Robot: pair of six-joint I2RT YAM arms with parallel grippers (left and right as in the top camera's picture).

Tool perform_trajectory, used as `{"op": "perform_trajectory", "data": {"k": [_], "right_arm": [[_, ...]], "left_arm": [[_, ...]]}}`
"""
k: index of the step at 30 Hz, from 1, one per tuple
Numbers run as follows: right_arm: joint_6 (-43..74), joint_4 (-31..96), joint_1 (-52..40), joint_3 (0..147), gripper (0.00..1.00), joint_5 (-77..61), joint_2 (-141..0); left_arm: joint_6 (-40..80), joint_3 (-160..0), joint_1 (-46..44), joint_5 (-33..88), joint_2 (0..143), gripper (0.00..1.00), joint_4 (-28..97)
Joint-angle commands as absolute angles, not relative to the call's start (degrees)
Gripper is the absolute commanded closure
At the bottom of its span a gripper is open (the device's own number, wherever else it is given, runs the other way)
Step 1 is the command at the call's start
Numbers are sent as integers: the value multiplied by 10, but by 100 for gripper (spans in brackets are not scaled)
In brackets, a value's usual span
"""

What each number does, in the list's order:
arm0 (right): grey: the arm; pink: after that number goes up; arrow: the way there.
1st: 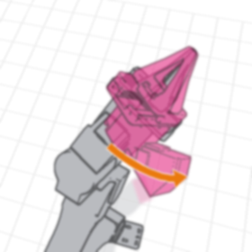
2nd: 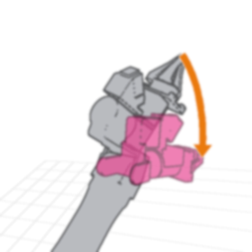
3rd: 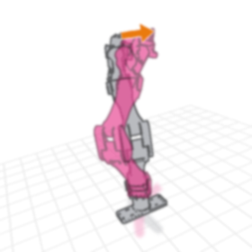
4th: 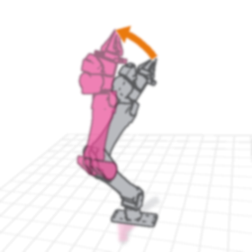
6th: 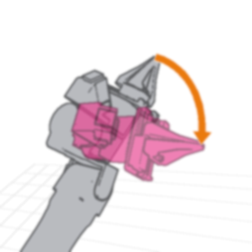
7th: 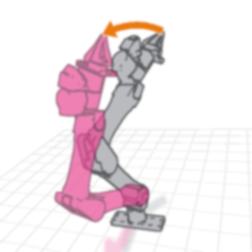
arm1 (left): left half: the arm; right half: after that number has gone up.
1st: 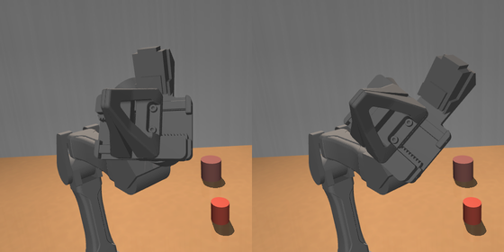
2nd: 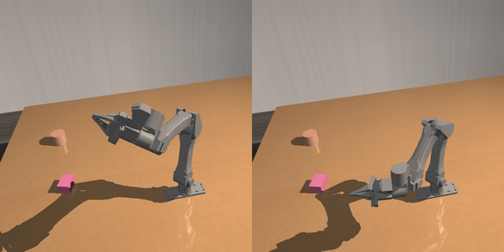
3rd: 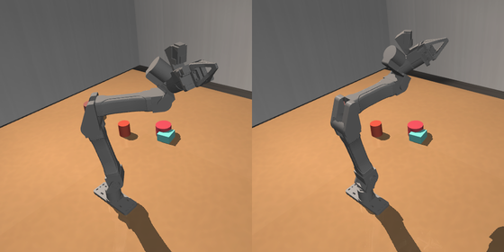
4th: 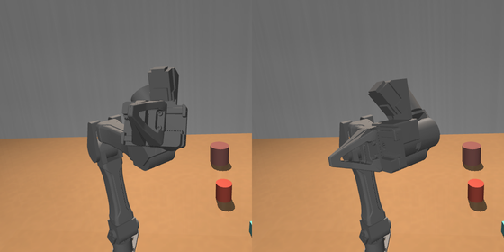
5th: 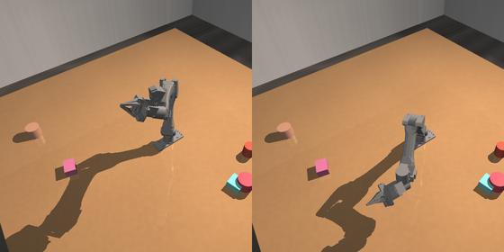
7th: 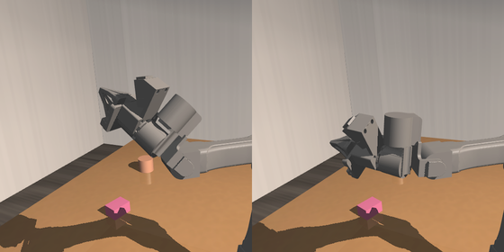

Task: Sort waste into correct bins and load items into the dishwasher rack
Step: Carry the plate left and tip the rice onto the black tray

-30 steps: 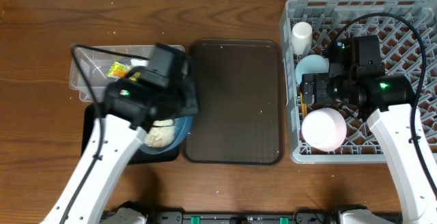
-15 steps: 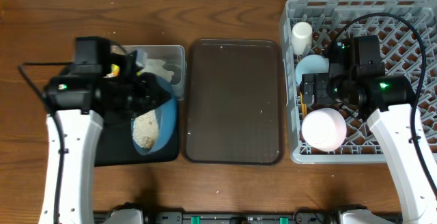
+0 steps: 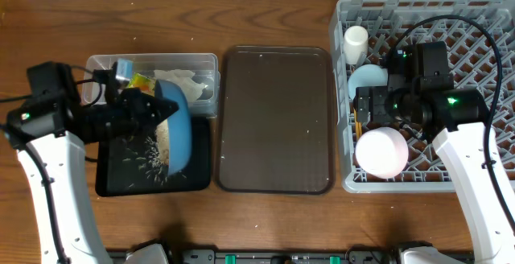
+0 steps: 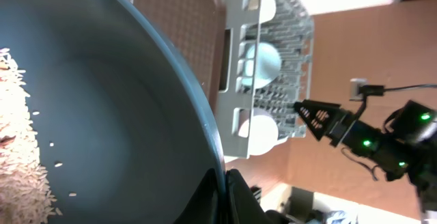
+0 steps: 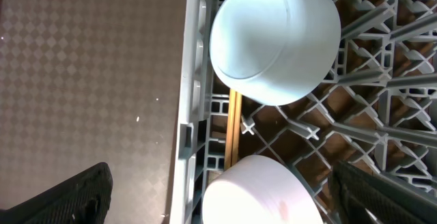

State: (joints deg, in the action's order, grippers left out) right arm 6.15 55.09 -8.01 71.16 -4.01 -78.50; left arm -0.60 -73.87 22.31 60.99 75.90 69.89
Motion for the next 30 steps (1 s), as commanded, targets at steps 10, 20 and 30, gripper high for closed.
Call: {"op": "perform_trajectory", "data": {"k": [10, 20, 30], "right_arm": [[70, 550, -87, 719, 1, -35, -787], [70, 550, -87, 719, 1, -35, -787], [70, 550, -87, 719, 1, -35, -787]], "left_arm": [[-104, -680, 325, 785, 749, 94, 701], [-131, -634, 399, 863, 749, 94, 700], [-143, -601, 452, 901, 750, 94, 696]]}}
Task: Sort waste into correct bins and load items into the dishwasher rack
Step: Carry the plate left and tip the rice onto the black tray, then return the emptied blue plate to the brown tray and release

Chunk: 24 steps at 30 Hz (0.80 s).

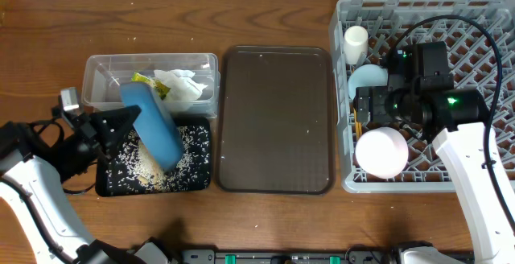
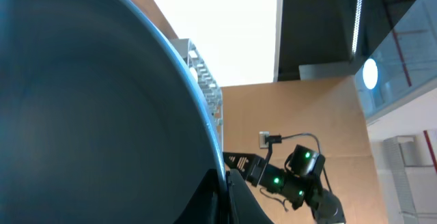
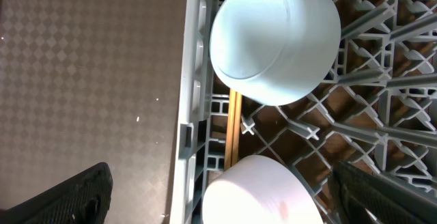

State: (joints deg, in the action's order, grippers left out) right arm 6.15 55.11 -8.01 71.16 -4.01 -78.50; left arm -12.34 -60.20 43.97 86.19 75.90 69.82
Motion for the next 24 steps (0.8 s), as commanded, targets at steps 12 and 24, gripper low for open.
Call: {"op": "perform_trajectory", "data": {"k": [12, 24], "right_arm": [[70, 550, -87, 719, 1, -35, -787], [70, 550, -87, 719, 1, -35, -787]], "left_arm": [[-149, -601, 471, 901, 750, 94, 726], [-148, -601, 470, 901, 752, 94, 702]]}}
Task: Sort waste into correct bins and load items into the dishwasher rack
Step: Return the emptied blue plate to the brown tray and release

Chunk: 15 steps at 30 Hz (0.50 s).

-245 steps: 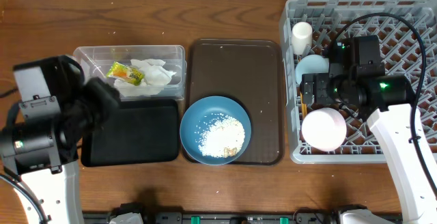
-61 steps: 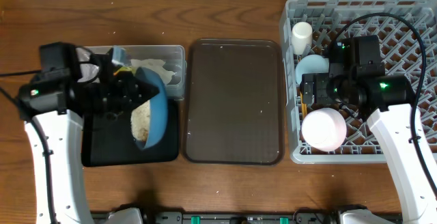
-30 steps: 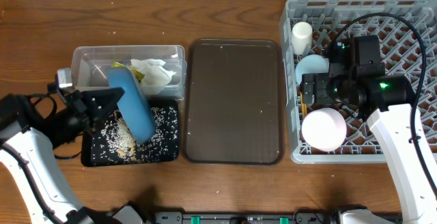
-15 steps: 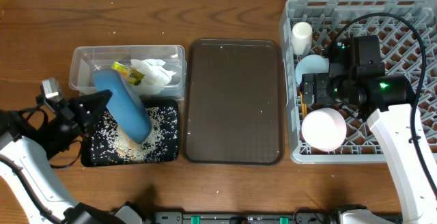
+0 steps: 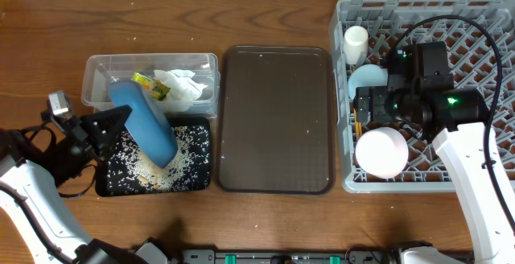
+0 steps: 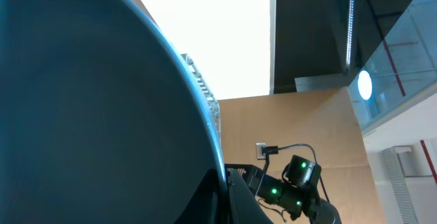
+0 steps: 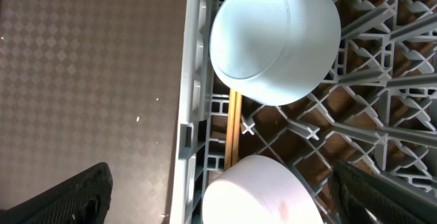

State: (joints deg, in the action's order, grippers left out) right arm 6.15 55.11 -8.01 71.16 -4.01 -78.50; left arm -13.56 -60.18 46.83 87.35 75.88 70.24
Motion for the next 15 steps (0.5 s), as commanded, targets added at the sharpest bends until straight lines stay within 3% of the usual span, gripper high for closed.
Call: {"op": "perform_trajectory", "data": {"k": [1, 10, 15], "right_arm": [[70, 550, -87, 719, 1, -35, -787], [70, 550, -87, 719, 1, -35, -787], [70, 550, -87, 719, 1, -35, -787]], "left_arm": [[-148, -601, 470, 901, 752, 94, 702], [-143, -629, 414, 888, 726, 94, 717], [-29, -693, 296, 742, 699, 94, 677]]}}
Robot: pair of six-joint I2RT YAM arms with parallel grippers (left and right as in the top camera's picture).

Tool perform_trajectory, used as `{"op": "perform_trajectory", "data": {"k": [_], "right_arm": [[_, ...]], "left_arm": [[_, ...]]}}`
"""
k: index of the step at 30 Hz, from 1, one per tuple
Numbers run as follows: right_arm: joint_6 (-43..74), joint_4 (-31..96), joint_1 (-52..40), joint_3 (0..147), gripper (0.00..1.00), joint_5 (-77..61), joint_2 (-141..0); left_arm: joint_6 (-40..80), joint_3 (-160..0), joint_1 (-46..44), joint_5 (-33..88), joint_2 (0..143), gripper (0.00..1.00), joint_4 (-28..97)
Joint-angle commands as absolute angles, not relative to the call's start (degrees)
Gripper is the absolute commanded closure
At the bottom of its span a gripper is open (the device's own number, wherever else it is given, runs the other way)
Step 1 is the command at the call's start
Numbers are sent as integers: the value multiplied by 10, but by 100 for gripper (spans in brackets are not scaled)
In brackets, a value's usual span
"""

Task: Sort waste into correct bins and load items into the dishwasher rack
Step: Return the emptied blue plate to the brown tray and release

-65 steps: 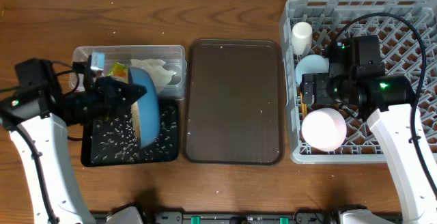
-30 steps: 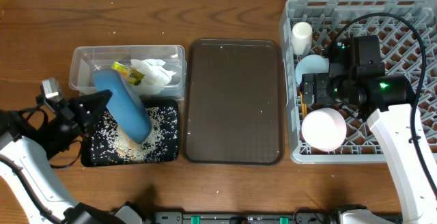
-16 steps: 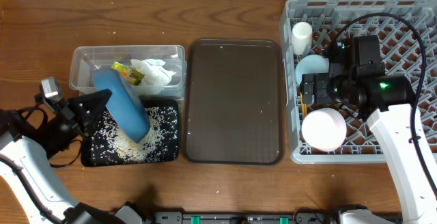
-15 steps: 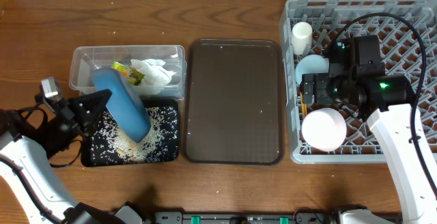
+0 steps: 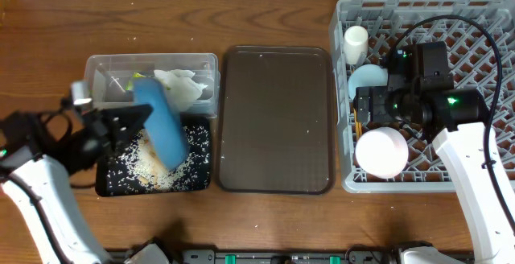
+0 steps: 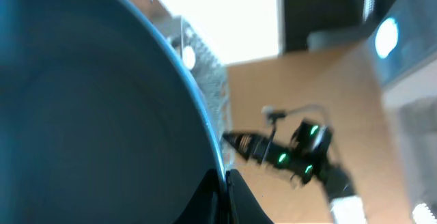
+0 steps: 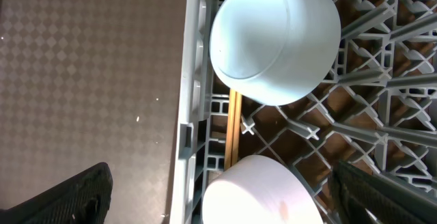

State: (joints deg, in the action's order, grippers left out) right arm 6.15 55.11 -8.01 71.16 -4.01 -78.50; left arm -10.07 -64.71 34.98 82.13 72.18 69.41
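Note:
My left gripper (image 6: 222, 186) is shut on the rim of a blue bowl (image 5: 161, 125), held on edge over the black bin (image 5: 114, 183), where spilled rice (image 5: 149, 158) lies. In the left wrist view the bowl's (image 6: 95, 115) dark inside fills the picture, blurred. The grey dishwasher rack (image 5: 348, 185) at the right holds a pale blue bowl (image 7: 275, 39), a white bowl (image 7: 256, 191) and a white cup (image 5: 356, 42). My right gripper (image 7: 222, 203) stands open above the rack's left wall, over the white bowl.
A clear bin (image 5: 211, 63) with crumpled paper and a wrapper stands behind the black one. A brown tray (image 5: 276, 119) lies in the middle of the wooden table (image 5: 241, 14). A yellow stick (image 7: 234, 125) lies in the rack by its left wall.
My left arm has shifted right with the blue bowl, which now hangs a little further right over the black bin. The right arm has not moved.
The blue bowl was held tilted over the black bin with rice still in it and rice falling. Then it stood steeply on edge with a rice pile in the bin below. The bowl has since swung slightly left, then right. The right gripper stayed open over the rack.

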Motion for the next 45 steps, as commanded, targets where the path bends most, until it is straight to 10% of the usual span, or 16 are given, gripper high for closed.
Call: {"op": "perform_trajectory", "data": {"k": [1, 18, 35, 39, 42, 45], "right_arm": [[70, 550, -87, 719, 1, -35, -787], [70, 550, -86, 719, 1, -35, -787], [70, 550, -87, 719, 1, -35, -787], [70, 550, -86, 719, 1, -35, -787], [70, 550, -86, 719, 1, -35, -787], [70, 550, -87, 719, 1, -35, -787]], "left_arm": [[-2, -702, 269, 714, 694, 94, 663], [307, -715, -383, 83, 747, 94, 432], [305, -715, -442, 55, 945, 94, 313], [304, -715, -442, 55, 952, 83, 296], [300, -715, -442, 55, 948, 43, 271], [283, -723, -435, 55, 935, 38, 267]]}}
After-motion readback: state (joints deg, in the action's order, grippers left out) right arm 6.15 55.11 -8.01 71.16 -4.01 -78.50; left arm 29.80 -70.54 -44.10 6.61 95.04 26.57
